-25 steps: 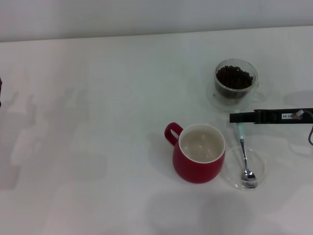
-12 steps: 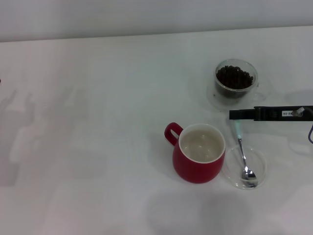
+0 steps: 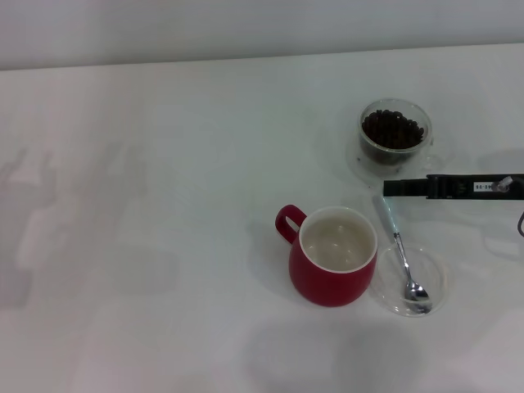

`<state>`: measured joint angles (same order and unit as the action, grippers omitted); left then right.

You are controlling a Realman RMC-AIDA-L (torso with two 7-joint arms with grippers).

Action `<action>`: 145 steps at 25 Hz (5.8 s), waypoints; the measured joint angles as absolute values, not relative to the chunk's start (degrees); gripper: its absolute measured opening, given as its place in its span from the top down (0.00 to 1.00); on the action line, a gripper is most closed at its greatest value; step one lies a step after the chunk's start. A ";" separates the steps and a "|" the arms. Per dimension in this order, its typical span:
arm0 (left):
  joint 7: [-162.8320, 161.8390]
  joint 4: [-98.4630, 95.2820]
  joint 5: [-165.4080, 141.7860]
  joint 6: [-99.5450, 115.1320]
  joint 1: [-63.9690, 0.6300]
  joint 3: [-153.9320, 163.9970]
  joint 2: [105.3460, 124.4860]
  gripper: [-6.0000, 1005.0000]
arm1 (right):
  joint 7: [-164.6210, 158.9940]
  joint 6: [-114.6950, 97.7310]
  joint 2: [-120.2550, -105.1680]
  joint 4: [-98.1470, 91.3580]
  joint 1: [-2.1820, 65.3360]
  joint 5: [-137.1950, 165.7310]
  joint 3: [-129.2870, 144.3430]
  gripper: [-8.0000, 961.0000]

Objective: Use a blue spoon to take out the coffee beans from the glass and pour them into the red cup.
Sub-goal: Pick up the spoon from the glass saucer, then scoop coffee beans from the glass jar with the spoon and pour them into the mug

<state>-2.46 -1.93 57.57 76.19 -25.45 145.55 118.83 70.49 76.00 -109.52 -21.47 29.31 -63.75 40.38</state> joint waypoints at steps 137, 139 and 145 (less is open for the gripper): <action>-2.46 -6.08 57.57 74.03 -22.29 145.54 119.28 0.62 | 97.94 68.99 -114.46 -28.13 27.66 -88.63 29.98 0.84; -2.46 -6.06 57.57 73.93 -22.33 145.54 119.25 0.62 | 98.85 69.34 -114.58 -28.13 27.56 -88.64 29.98 0.84; -2.46 -6.10 57.57 73.24 -22.41 145.54 119.26 0.62 | 100.86 70.25 -114.68 -27.64 26.97 -88.68 29.97 0.83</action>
